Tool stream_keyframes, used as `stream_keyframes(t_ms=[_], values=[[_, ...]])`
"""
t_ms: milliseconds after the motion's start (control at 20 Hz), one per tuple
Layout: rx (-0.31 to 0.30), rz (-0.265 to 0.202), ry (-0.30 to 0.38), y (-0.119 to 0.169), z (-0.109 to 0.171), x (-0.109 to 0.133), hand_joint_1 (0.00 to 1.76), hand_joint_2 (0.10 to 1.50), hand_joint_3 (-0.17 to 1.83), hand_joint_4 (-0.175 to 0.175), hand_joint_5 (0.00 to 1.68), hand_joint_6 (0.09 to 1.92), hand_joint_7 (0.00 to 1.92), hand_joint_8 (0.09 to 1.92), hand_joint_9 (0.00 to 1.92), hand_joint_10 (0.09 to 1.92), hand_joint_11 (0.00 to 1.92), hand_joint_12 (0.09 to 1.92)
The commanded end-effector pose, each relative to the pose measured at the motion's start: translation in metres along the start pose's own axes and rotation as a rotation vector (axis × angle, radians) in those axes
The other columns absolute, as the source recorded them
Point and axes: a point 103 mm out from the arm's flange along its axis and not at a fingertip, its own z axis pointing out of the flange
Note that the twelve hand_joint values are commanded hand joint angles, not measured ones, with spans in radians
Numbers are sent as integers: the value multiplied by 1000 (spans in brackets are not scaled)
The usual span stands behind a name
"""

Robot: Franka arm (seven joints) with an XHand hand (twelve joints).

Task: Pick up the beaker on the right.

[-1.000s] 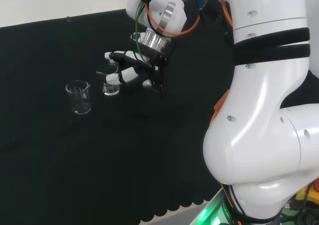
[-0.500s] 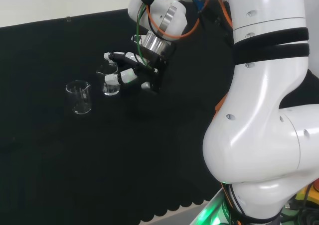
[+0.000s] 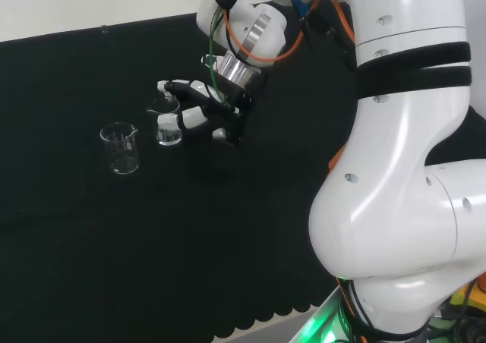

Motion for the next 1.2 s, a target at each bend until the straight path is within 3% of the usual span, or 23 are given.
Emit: stream_keyframes(t_ms=[50, 850, 1200], values=[[-3, 0, 6, 0, 3, -3, 846, 504, 596, -82, 388, 87, 259, 652, 353, 670, 0, 1201], [2, -51, 52, 8, 14, 4, 933, 454, 738, -69, 464, 87, 373, 642, 425, 637, 0, 1252], [1, -47, 64, 10, 17, 1, 938, 449, 752, -63, 494, 87, 407, 646, 445, 637, 0, 1273]])
